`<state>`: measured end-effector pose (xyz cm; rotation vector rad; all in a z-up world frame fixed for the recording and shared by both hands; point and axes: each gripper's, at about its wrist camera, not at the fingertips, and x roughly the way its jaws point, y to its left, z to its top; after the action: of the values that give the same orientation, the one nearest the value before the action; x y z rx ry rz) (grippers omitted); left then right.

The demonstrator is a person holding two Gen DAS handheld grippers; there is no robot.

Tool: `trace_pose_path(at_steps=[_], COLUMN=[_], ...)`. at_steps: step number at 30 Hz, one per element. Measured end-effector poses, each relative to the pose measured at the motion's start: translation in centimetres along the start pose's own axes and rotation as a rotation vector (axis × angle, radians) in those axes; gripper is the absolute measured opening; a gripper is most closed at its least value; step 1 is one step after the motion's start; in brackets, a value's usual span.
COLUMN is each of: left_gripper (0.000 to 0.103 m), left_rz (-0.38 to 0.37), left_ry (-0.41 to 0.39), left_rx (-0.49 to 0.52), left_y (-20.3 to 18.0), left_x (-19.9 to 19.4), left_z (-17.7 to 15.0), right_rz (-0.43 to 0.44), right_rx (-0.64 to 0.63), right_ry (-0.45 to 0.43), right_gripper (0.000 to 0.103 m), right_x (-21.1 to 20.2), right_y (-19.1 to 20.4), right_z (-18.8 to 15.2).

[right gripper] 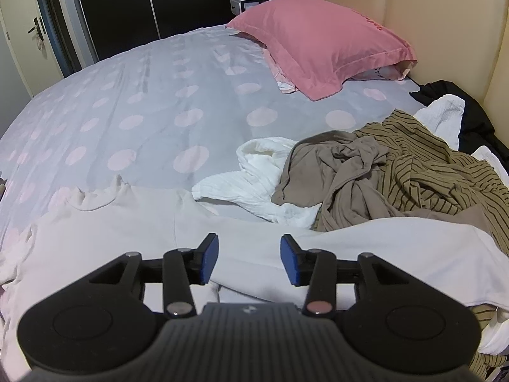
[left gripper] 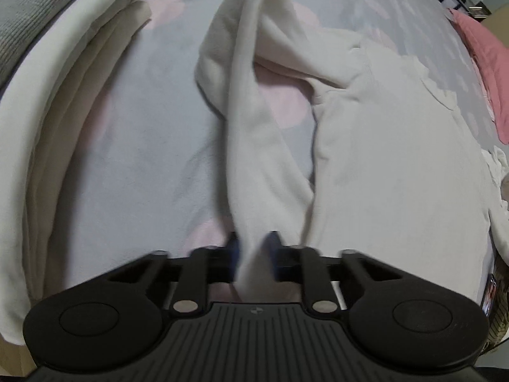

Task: Fold clothes

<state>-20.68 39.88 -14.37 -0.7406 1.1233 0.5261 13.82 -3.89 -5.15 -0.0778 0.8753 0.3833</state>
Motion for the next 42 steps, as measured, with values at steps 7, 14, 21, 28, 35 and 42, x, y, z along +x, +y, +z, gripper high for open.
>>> trace_pose_path(at_steps=[7, 14, 21, 28, 35, 42], left_gripper=[0.001, 0.001, 0.001, 0.001, 0.001, 0.001], left_rz=[-0.050, -0.055, 0.042, 0.066, -0.014, -0.135], left_ry=[-0.152, -0.295, -0.391, -0.419, -0.416, -0.393], left_rx=[-0.020, -0.033, -0.086, -0.174, -0.116, 0.006], left_y=[0.5, 1.3, 4.0, 6.9, 3.8, -2.5], left_x=[-5.7, -11.9, -17.2, -19.6, -20.4, -20.8], left_z=[2.5, 6.2, 10.1, 11.6, 12.9, 14.2], right_rz=[0.009, 0.019, 0.020, 0.021, 0.030, 0.033], right_rx=[0.003, 0.015, 0.016, 0.014, 0.012, 0.000], right_ry=[0.009, 0.023, 0.026, 0.030, 0.040, 0.044], right_gripper=[0.047, 0.047, 0.047, 0.048, 0.048, 0.051], right_x=[0.2, 0.3, 0.3, 0.4, 0.7, 0.8], right_y=[-0.1, -0.3, -0.5, -0.4, 0.0, 0.3], right_z=[-0.1, -0.2, -0.3, -0.2, -0.3, -0.3])
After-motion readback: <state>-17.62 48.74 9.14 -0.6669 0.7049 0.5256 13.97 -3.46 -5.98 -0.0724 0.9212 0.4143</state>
